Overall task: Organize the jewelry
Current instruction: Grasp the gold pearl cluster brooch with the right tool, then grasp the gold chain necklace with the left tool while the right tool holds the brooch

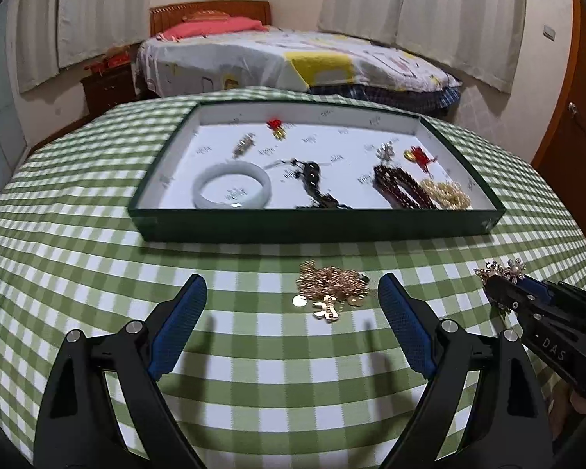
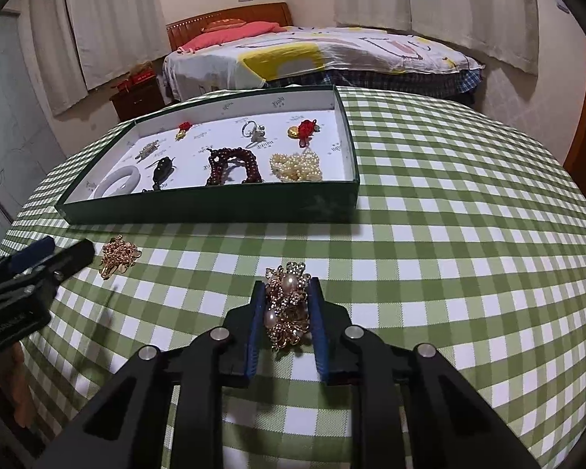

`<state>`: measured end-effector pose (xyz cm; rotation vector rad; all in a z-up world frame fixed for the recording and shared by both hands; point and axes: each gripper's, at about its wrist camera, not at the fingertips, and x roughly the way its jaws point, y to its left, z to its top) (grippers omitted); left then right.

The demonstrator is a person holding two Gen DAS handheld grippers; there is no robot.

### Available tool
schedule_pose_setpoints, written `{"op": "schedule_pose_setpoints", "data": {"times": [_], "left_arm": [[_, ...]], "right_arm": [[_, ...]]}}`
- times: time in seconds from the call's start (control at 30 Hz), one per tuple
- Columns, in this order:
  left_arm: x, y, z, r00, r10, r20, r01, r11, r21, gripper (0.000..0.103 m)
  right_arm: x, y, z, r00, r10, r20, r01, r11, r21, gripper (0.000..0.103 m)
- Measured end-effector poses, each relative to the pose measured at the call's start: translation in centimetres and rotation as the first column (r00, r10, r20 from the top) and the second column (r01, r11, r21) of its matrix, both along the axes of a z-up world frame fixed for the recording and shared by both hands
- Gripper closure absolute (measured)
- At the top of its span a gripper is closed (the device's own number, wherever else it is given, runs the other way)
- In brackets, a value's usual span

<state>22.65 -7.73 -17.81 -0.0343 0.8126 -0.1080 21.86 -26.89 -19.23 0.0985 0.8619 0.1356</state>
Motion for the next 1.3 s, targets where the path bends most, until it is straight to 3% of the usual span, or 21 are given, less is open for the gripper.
{"op": "schedule_pose_setpoints", "data": {"times": [0.27, 0.43, 0.53, 0.6, 0.87, 1.3], "left_arm": [[2.1, -1.3, -1.2, 0.996, -0.025, -0.081, 0.026, 1.0, 0.003, 0.027], [2.6, -1.6, -1.5, 0.994, -0.042, -0.097, 0.041, 0.999, -0.003, 0.041], [2.6, -1.3, -1.4, 0.995, -0.05, -0.091, 0.049, 0.999, -0.016, 0.058], [2.5, -1.1, -1.3, 0.994, -0.063, -0.089, 0.06, 0.998, -0.03, 0.077], [1.8, -0.7, -0.9, 0.994, -0.09, -0.061, 0.086, 0.994, -0.06, 0.09], [1.0, -0.1, 0.2, 0.995, -0.096, -0.031, 0.094, 0.993, -0.076, 0.095]], "right_arm": [[0.0, 0.0, 0.0, 1.0, -0.002, 0.001, 0.002, 1.0, 0.016, 0.08], [0.1, -0.1, 0.0, 1.0, -0.002, 0.001, 0.002, 1.0, 0.025, 0.08], [0.1, -0.2, 0.0, 1.0, -0.002, 0.001, 0.002, 1.0, 0.026, 0.08], [0.1, -0.2, -0.1, 1.0, -0.002, 0.001, 0.002, 1.0, 0.025, 0.08], [0.1, -0.2, 0.0, 1.0, -0.004, 0.002, 0.004, 1.0, 0.027, 0.08], [0.1, -0.2, 0.0, 1.0, -0.003, 0.002, 0.003, 1.0, 0.029, 0.08]]}}
